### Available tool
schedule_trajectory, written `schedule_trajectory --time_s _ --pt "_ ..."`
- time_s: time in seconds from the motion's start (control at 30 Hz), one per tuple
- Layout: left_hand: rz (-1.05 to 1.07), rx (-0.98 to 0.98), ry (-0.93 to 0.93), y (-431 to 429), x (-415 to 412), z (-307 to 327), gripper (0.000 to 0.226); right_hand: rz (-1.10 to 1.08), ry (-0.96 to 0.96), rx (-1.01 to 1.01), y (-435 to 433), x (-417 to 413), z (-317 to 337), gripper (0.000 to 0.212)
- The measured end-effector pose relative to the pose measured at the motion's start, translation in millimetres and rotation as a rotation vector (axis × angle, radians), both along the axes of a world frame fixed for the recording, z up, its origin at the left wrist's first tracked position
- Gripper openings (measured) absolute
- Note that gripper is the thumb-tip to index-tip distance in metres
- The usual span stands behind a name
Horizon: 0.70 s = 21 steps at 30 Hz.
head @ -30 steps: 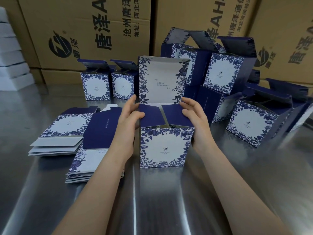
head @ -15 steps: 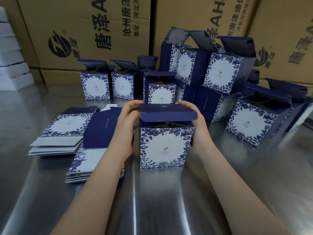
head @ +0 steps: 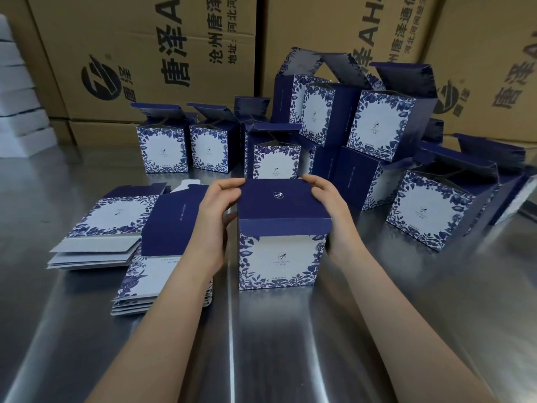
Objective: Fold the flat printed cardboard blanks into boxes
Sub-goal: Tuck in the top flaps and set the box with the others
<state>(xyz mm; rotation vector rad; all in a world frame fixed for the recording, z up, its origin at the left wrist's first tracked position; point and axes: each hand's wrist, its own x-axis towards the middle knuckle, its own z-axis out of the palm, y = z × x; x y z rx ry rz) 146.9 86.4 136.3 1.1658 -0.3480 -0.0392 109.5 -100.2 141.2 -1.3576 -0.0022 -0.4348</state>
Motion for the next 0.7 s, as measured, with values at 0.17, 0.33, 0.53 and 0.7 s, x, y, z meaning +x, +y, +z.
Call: schedule_trajectory --time_s 0.17,0.33,0.53,0.7 --pt "0.009 0.023 0.018 -0.9 -0.7 2.1 0.029 -0.003 -0.043 0.027 2.1 -1.6 -1.0 0.025" --pt "0.125 -0.001 0.023 -2.4 -3.2 2.7 0.016 -0.136 -0.118 -0.019 3.3 -1.5 1.5 0.015" --pt "0.312 0.055 -0.067 -7.7 -7.3 2.1 0.011 -0.24 -0.128 -0.028 2.1 0.4 -0.9 0.013" --pt "0.286 0.121 -0.115 -10.9 -8.6 2.4 0.027 -0.202 -0.06 -0.073 2.7 -1.5 0.6 0.026"
